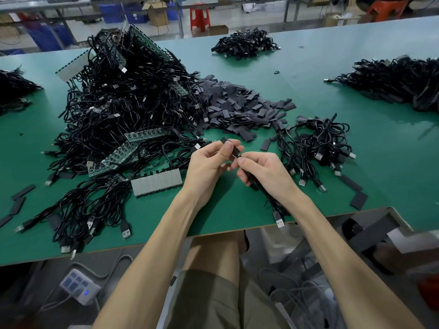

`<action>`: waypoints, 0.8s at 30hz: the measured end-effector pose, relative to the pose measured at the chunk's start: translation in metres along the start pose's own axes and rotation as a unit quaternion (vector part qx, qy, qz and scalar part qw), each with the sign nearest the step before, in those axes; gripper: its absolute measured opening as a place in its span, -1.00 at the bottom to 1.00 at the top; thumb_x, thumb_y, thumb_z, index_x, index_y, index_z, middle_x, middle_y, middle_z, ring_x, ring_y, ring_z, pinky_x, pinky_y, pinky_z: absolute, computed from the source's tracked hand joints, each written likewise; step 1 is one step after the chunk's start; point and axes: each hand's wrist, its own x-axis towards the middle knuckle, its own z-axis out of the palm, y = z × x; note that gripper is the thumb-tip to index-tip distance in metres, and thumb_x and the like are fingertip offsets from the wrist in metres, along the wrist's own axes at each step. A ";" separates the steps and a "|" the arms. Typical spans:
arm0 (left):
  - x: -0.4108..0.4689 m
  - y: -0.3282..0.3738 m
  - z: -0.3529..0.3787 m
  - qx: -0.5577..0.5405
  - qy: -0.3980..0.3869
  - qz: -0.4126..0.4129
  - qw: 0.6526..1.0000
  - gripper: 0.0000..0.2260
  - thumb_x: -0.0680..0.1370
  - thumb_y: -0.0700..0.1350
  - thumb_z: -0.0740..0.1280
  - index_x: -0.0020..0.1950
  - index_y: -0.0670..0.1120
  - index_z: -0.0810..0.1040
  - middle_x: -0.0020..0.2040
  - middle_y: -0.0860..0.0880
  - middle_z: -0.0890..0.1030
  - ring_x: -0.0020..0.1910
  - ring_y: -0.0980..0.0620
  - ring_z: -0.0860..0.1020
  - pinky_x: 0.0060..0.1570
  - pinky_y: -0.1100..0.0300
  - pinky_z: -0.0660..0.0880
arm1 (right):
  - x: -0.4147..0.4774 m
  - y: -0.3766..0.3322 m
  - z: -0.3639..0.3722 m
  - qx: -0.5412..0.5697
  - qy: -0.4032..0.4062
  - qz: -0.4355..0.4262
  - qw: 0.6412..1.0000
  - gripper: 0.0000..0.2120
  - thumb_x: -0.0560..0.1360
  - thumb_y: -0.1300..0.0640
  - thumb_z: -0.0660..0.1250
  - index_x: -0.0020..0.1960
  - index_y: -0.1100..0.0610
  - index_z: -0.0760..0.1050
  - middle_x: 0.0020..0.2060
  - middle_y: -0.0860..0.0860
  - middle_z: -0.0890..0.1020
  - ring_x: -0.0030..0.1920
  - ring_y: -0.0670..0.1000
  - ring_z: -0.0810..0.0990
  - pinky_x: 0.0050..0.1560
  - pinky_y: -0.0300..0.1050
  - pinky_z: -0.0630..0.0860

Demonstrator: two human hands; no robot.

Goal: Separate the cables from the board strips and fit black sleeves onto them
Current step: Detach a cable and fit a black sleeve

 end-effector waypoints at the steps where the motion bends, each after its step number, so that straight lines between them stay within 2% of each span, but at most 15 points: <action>1: 0.000 0.000 0.000 0.004 0.001 0.001 1.000 -0.79 0.49 0.05 0.44 -0.01 -0.04 0.75 -0.01 -0.08 0.71 -0.19 0.04 0.57 -0.07 0.09 0.42 | 0.000 0.000 0.000 -0.002 -0.001 0.001 1.000 -0.69 0.68 0.30 0.22 -0.16 0.14 0.64 -0.46 -0.03 0.57 -0.42 -0.07 0.47 -0.31 -0.26 0.47; 3: 0.000 -0.001 0.000 0.013 0.004 0.004 1.000 -0.78 0.49 0.05 0.45 -0.01 -0.05 0.75 -0.03 -0.08 0.71 -0.20 0.03 0.55 -0.15 0.14 0.42 | -0.001 0.000 -0.001 -0.005 -0.002 0.004 1.000 -0.68 0.68 0.30 0.22 -0.17 0.14 0.63 -0.47 -0.02 0.56 -0.43 -0.07 0.47 -0.31 -0.26 0.46; 7: 0.000 -0.002 0.000 0.019 0.006 0.005 1.000 -0.76 0.49 0.04 0.45 0.01 -0.10 0.72 -0.03 -0.11 0.70 -0.22 0.03 0.54 -0.17 0.14 0.41 | -0.001 0.000 0.000 -0.003 0.003 0.009 1.000 -0.69 0.68 0.31 0.22 -0.17 0.18 0.62 -0.48 -0.02 0.56 -0.45 -0.07 0.47 -0.32 -0.27 0.45; 14: -0.001 -0.001 0.000 0.037 -0.011 0.004 0.999 -0.81 0.48 0.03 0.46 0.00 -0.03 0.73 0.00 -0.09 0.72 -0.08 0.05 0.63 -0.19 0.27 0.46 | -0.001 0.003 -0.001 -0.001 0.011 0.013 1.000 -0.72 0.68 0.28 0.23 -0.13 0.23 0.63 -0.47 -0.01 0.58 -0.44 -0.06 0.48 -0.34 -0.26 0.46; 16: -0.001 -0.002 0.000 0.032 -0.010 0.007 0.999 -0.81 0.49 0.01 0.45 0.02 -0.05 0.73 0.01 -0.10 0.72 -0.06 0.02 0.65 -0.11 0.17 0.49 | -0.001 0.003 -0.001 -0.003 0.005 0.009 1.000 -0.73 0.69 0.27 0.23 -0.10 0.20 0.65 -0.45 0.00 0.61 -0.41 -0.07 0.51 -0.34 -0.26 0.48; 18: -0.001 -0.002 0.000 0.023 -0.009 0.014 1.000 -0.76 0.50 -0.02 0.45 0.07 -0.14 0.70 0.01 -0.15 0.71 -0.17 -0.04 0.64 -0.09 -0.02 0.47 | 0.000 0.004 -0.002 -0.004 -0.011 0.003 1.000 -0.74 0.69 0.26 0.22 -0.06 0.17 0.66 -0.40 0.01 0.65 -0.41 -0.06 0.55 -0.31 -0.27 0.50; 21: -0.002 -0.002 0.001 0.021 -0.017 0.020 0.999 -0.68 0.54 -0.04 0.43 0.14 -0.26 0.65 -0.03 -0.22 0.67 -0.42 -0.11 0.52 -0.18 -0.20 0.44 | 0.000 0.006 -0.003 0.001 -0.027 0.004 1.000 -0.76 0.70 0.25 0.21 -0.02 0.19 0.64 -0.34 0.04 0.70 -0.40 0.01 0.57 -0.26 -0.22 0.54; 22: -0.003 -0.001 0.001 0.023 -0.022 0.023 0.999 -0.69 0.55 -0.05 0.43 0.15 -0.27 0.64 -0.06 -0.22 0.66 -0.45 -0.11 0.50 -0.21 -0.21 0.45 | 0.000 0.006 -0.003 0.002 -0.027 0.005 1.000 -0.76 0.70 0.25 0.21 -0.02 0.20 0.63 -0.34 0.05 0.70 -0.39 0.03 0.57 -0.26 -0.19 0.55; 24: -0.004 -0.001 0.002 0.018 -0.041 0.032 0.998 -0.71 0.57 -0.07 0.42 0.14 -0.28 0.63 -0.14 -0.23 0.62 -0.48 -0.12 0.50 -0.27 -0.09 0.50 | 0.000 0.007 -0.004 0.003 -0.024 0.003 1.000 -0.76 0.70 0.26 0.20 -0.02 0.21 0.63 -0.34 0.05 0.69 -0.38 0.05 0.58 -0.26 -0.17 0.56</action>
